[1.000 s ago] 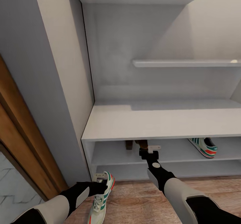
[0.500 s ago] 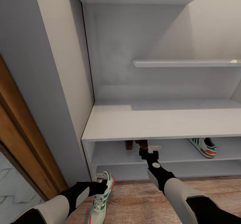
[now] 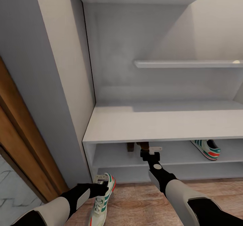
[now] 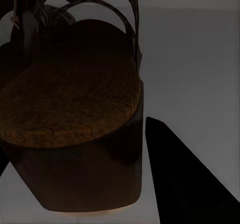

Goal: Pick up the two gym shoes and the two sandals from the corridor floor and place them onto the hallstand (shoe rack) in the corridor, making sure they are on the rack and not on the floor. Arrange them so the two gym shoes are next to each other and the two sandals are next to each other.

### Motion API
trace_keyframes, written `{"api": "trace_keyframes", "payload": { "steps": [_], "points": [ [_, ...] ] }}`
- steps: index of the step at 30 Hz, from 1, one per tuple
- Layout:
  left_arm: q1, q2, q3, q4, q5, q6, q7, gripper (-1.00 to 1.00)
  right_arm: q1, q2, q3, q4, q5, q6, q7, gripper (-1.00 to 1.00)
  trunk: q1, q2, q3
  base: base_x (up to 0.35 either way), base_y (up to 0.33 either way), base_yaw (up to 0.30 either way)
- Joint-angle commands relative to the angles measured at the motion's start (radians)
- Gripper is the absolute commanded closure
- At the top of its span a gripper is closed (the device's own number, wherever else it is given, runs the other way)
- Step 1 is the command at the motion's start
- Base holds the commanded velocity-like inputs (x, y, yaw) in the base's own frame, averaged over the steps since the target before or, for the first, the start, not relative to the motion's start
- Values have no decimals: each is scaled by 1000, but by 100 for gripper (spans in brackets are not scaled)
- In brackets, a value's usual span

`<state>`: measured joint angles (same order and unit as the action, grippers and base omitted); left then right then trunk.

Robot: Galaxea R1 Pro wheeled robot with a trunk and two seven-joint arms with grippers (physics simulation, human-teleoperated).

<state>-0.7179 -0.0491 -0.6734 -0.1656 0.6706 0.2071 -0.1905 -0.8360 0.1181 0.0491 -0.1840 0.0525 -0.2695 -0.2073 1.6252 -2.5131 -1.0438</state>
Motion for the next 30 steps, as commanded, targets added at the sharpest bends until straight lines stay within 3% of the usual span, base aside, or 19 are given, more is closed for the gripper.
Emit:
{"api": "trace_keyframes", "payload": {
  "steps": [1,30],
  "points": [
    [0,0,0,0,0,0,0,100,0,0,0,0,-2,-1,2,100,0,0,0,16,11,0],
    [0,-1,0,0,0,0,0,100,0,0,0,0,-2,-1,2,100,0,0,0,22,1,0]
  ]
}}
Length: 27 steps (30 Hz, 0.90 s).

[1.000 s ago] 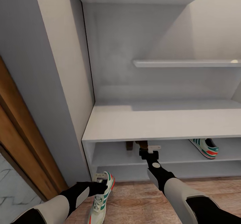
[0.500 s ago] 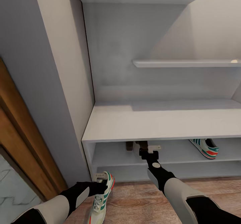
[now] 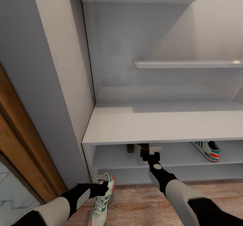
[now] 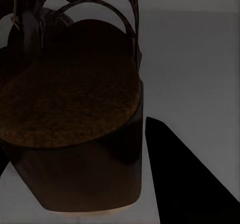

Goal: Pick up the two gym shoes and the two sandals from the corridor floor and place them onto the hallstand (shoe rack) in the corridor, making sure they are on the rack and not on the floor. Arrange them so the two gym shoes are next to each other and the two sandals are next to each other.

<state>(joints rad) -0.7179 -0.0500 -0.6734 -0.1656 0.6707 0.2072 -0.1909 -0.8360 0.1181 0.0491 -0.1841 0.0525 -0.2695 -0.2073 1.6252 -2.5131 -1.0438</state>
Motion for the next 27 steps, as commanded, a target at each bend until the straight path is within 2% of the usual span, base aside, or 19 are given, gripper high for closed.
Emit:
{"api": "trace_keyframes", "payload": {
  "steps": [1,27],
  "points": [
    [0,0,0,0,0,0,1,100,0,0,0,0,-2,-1,2,100,0,0,0,3,0,0],
    [0,-1,0,0,0,0,1,100,0,0,-2,1,-2,-2,2,100,0,0,0,0,0,0]
  ]
}}
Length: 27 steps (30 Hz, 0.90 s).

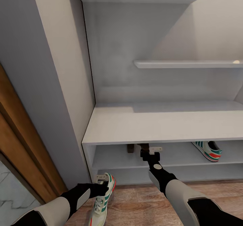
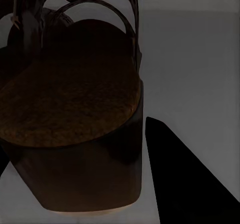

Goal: Pick up the two gym shoes and the two sandals from the corridor floor and place them onto the hallstand (shoe rack) in the corridor, making sure they are on the rack and not on the floor. Arrange them so the two gym shoes are next to each other and the two sandals are next to each other.

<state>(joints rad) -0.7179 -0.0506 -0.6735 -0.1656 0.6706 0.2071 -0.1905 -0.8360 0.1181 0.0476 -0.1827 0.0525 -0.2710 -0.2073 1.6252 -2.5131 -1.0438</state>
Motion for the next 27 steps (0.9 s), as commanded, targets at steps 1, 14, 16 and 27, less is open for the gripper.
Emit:
{"api": "trace_keyframes", "payload": {
  "steps": [1,14,16,27],
  "points": [
    [0,0,0,0,0,0,0,100,0,0,0,0,-2,-1,2,100,0,0,0,0,0,0],
    [0,0,0,0,0,0,0,100,0,0,0,0,-2,-1,2,100,0,0,0,0,0,0],
    [0,0,0,0,0,0,0,100,0,0,0,0,-2,-1,2,100,0,0,0,0,0,0],
    [0,0,0,0,0,0,0,100,0,0,0,0,-2,-1,2,100,0,0,0,0,0,0]
  ]
}}
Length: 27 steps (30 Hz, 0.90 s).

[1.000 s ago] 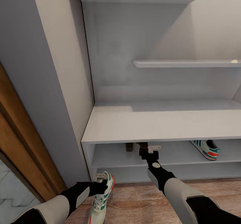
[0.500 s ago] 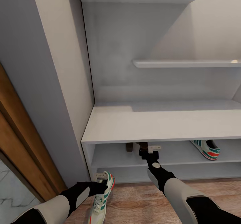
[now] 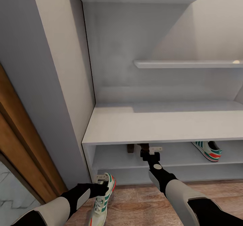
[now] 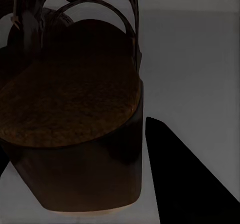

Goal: Pick up the two gym shoes and the two sandals from the corridor floor and place them onto the hallstand (shoe rack) in the corridor, making sure they are on the rack and not on the floor. Arrange them so the two gym shoes are next to each other and the two sandals are next to each other.

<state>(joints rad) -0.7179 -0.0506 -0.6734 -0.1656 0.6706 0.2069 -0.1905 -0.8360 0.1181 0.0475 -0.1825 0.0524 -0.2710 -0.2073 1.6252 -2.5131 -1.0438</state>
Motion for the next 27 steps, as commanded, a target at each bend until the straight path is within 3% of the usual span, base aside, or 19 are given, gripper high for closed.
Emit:
{"api": "trace_keyframes", "payload": {
  "steps": [1,27],
  "points": [
    [0,0,0,0,0,0,0,100,0,0,0,0,-2,-1,2,100,0,0,0,0,0,0],
    [0,0,0,0,0,0,0,100,0,0,0,1,-2,-1,2,100,0,0,0,0,0,0]
  ]
}}
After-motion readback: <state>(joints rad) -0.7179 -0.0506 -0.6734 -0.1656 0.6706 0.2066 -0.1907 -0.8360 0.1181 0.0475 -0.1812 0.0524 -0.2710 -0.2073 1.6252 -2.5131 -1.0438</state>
